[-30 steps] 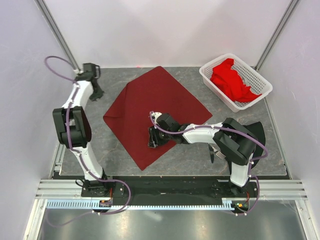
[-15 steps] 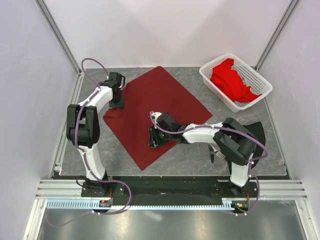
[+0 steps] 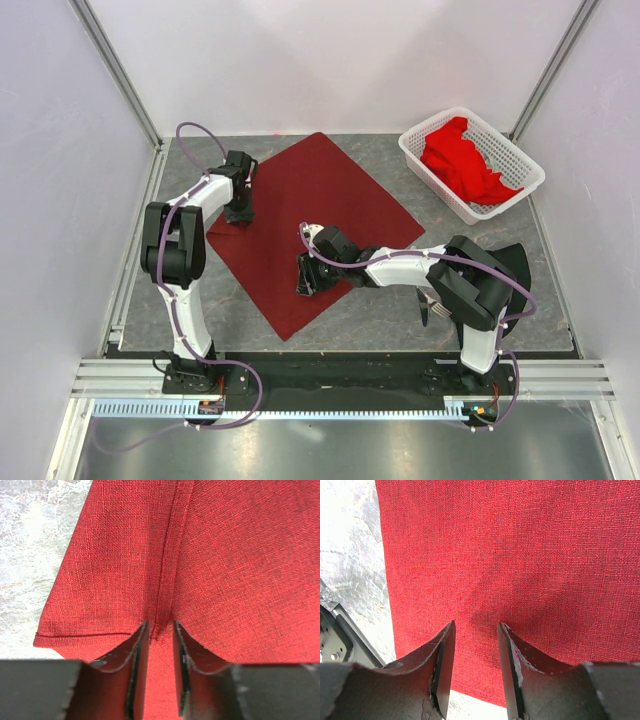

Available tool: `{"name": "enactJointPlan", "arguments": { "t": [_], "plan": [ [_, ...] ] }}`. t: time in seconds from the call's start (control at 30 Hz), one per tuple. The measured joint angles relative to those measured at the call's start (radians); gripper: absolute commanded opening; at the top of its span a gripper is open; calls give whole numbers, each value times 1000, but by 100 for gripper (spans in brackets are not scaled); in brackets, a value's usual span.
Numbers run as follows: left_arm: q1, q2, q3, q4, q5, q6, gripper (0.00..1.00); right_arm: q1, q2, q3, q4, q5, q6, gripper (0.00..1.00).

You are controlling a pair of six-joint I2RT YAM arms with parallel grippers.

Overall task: Fold the napkin into a case and place the utensils inside
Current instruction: Flatten out the crumpled napkin at the center of the board, then flatten the napkin at the center of the board.

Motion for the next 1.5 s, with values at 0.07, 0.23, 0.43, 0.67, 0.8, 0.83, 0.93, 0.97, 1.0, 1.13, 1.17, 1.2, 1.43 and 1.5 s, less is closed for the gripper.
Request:
{"name": "enactJointPlan", "arguments": {
  "t": [0.07,0.23,0.43,0.67,0.8,0.83,0.93,0.97,1.0,1.13,1.17,1.2,1.43,1.5],
  "plan": [
    [0,8,0,0,-3,1,25,0,0,0,0,0,0,47],
    [-1,19,10,-3,-7,7,15,0,0,0,1,0,0,47],
    [-1,22,26,-18,-14,12,2,0,0,0,2,0,0,47],
    [84,-17,113,-74,-95,7,8,0,0,0,1,0,0,47],
    [269,-10,294,-138,-132,-40,30,0,-2,0,-1,1,0,47],
    [312,-10,328,-142,-140,-55,34,0,-4,0,-5,2,0,48],
    [392,-38,337,-146,-157,-98,41,0,-22,0,-26,14,-6,51],
    [394,-60,307,-151,-156,-114,41,0,-29,0,-30,21,-8,52],
    [383,-82,275,-158,-149,-124,41,0,-40,0,-40,31,-14,54],
    [286,-167,140,-161,-113,-154,36,-11,-77,2,-95,74,-41,59],
    [264,-188,106,-154,-98,-160,35,-20,-84,2,-106,79,-46,59],
    [236,-216,60,-145,-69,-167,34,-29,-89,4,-115,84,-51,61],
    [40,-356,-233,-51,128,-262,32,-141,-90,43,-171,123,-69,62],
    [-21,-378,-326,10,182,-313,32,-163,-82,68,-188,139,-70,63]
  ]
}}
